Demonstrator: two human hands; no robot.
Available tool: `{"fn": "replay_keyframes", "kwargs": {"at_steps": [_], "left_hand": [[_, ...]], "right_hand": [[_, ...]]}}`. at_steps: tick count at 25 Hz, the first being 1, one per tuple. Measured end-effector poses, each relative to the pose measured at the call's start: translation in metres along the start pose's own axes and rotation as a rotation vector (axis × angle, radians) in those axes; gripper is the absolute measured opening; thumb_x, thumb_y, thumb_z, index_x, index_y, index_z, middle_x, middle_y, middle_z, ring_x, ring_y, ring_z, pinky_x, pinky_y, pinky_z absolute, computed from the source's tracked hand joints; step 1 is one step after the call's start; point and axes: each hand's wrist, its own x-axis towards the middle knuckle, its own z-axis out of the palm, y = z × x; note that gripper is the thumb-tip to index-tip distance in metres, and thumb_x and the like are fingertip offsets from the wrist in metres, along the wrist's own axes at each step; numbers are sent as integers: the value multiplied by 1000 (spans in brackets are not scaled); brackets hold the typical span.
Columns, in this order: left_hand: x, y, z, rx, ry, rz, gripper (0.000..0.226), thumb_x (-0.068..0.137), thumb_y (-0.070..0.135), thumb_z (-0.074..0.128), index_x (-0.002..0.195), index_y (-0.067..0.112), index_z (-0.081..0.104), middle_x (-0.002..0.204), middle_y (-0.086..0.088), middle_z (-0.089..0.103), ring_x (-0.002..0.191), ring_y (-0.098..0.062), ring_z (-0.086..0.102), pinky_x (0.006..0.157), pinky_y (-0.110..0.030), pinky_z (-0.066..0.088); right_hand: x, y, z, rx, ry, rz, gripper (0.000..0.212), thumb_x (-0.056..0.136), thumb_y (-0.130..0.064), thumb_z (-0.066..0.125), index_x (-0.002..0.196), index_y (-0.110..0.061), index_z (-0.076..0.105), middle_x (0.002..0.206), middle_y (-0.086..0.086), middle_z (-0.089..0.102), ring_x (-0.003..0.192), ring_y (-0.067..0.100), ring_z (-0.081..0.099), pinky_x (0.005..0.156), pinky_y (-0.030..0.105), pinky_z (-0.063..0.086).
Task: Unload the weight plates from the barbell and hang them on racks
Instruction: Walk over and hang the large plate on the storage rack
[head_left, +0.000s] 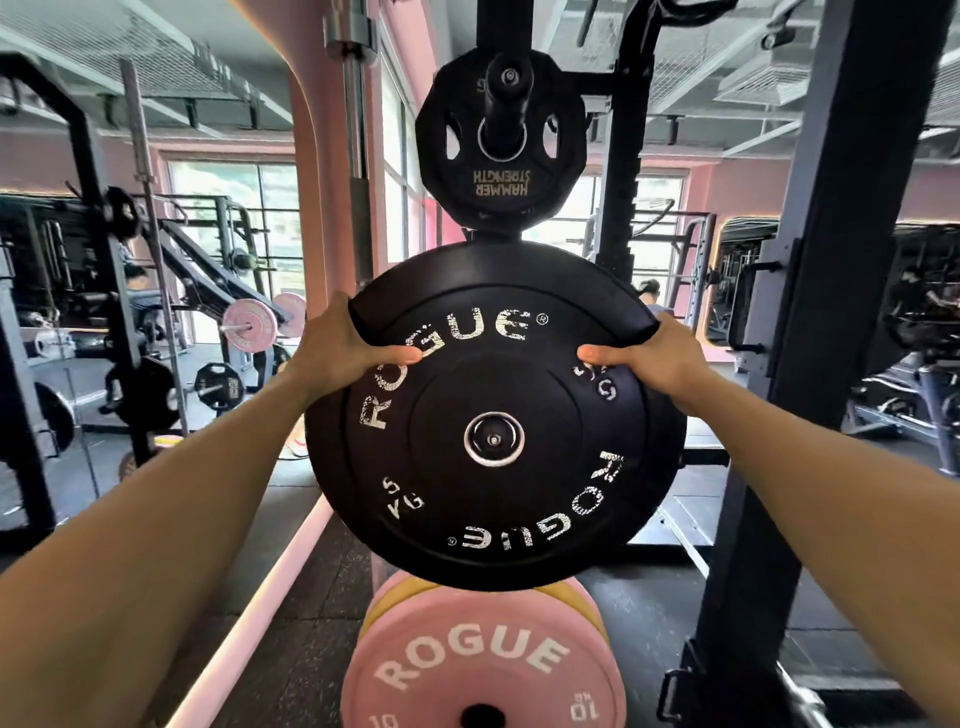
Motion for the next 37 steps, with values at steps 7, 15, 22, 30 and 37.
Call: {"fn": "replay_keyframes", "kwargs": {"at_steps": [7, 15, 22, 30, 37], "left_hand": [[-80, 47, -37, 28, 81, 17, 88, 58, 52, 90, 122, 9, 48, 109, 3, 56, 98, -15, 51, 82, -29, 38], [-152, 117, -54, 39, 93, 7, 84, 57, 52, 90, 116, 10, 48, 108, 1, 57, 97, -19, 52, 79, -33, 39], [-219, 179, -54, 48, 94, 45, 95, 52, 59, 89, 122, 11, 48, 111, 1, 57, 97, -19, 52, 79, -32, 40], [-305, 276, -35, 82, 93, 83, 90, 55, 58, 88, 121, 9, 51, 107, 3, 56, 95, -16, 49, 78, -28, 35], [-325, 360, 56, 83, 53, 77, 86, 57, 57, 88, 119, 11, 51, 105, 4, 56, 96, -17, 51, 78, -27, 36]], "right_hand": [[-52, -21, -44, 10, -70, -58, 77, 26, -69, 88, 88, -26, 73, 92, -9, 74, 93, 17, 69, 92, 41, 53], [-116, -37, -125, 42, -106, -57, 58, 43, -52, 93, 90, -26, 72, 88, -13, 72, 90, 12, 67, 89, 32, 53], [-176, -32, -210, 37, -60, -61, 62, 41, -54, 93, 93, -26, 70, 94, -12, 72, 93, 11, 67, 88, 31, 52], [-234, -13, -324, 25, -92, -40, 73, 31, -64, 89, 92, -28, 75, 95, -11, 74, 94, 14, 69, 92, 40, 54], [-212, 59, -422, 7, -105, -6, 73, 40, -57, 91, 102, -25, 74, 100, -9, 73, 95, 13, 68, 95, 37, 52]]}}
